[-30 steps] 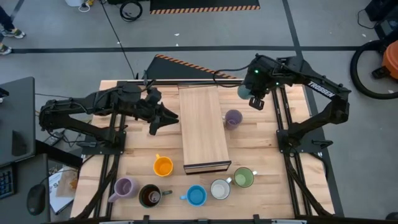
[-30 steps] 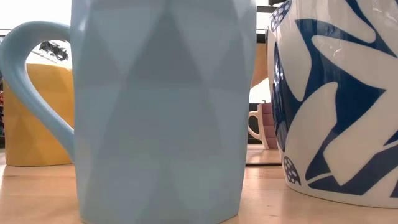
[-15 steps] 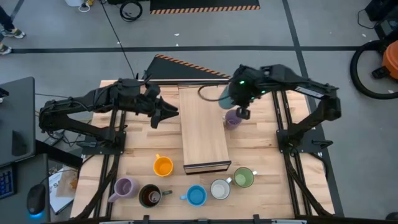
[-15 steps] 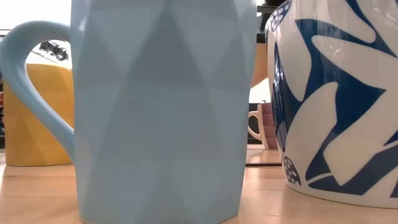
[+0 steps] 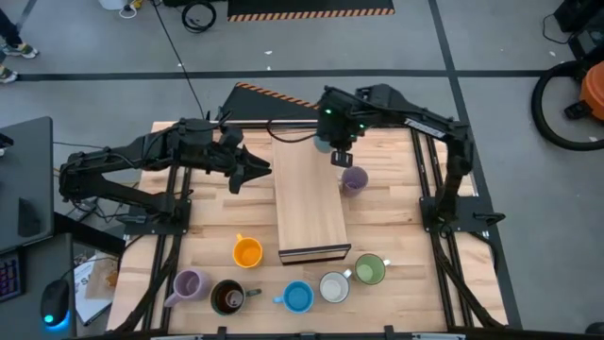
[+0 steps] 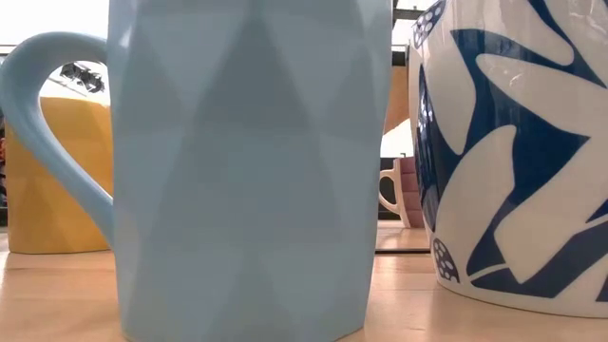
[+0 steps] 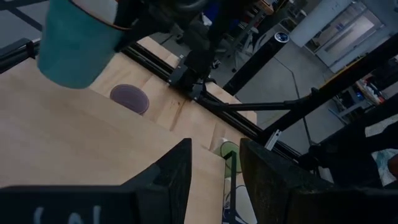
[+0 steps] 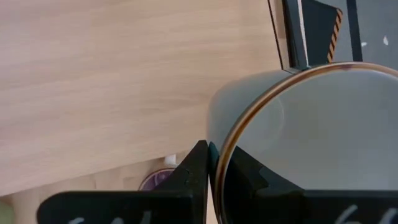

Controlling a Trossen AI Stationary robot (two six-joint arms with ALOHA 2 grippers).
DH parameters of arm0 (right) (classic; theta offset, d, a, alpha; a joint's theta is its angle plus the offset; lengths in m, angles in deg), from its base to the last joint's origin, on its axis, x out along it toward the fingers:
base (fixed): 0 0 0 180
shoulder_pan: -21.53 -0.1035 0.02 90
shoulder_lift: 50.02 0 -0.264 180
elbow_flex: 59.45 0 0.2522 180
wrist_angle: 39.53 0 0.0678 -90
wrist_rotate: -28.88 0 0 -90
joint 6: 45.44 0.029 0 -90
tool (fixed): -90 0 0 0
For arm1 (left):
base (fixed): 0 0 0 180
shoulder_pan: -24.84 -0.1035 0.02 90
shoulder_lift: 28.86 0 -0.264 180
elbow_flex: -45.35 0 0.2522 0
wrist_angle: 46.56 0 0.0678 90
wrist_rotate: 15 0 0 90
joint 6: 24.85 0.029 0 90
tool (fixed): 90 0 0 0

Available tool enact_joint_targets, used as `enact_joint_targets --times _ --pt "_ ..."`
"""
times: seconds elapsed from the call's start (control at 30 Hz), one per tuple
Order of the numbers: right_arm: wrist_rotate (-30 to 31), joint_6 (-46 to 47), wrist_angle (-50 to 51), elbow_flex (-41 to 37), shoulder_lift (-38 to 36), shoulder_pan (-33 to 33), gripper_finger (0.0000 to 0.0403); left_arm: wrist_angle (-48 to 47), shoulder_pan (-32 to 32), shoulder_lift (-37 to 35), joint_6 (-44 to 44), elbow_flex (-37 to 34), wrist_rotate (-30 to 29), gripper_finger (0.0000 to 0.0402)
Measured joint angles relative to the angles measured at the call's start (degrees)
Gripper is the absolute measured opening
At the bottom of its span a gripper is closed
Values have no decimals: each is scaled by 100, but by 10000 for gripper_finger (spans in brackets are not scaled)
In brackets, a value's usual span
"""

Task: Place coffee mugs
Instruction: Put the light blue mug on the shelf

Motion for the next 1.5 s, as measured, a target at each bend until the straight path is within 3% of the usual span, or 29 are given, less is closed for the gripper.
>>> enact_joint_targets --times 0.33,1.2,1.5 --pt "2 -175 187 321 516 36 39 -2 19 2 4 0 2 141" --pt "-204 -449 -242 323 740 274 41 2 19 2 72 0 4 141" --pt "-26 -329 -251 336 802 294 41 2 19 4 52 0 157 141"
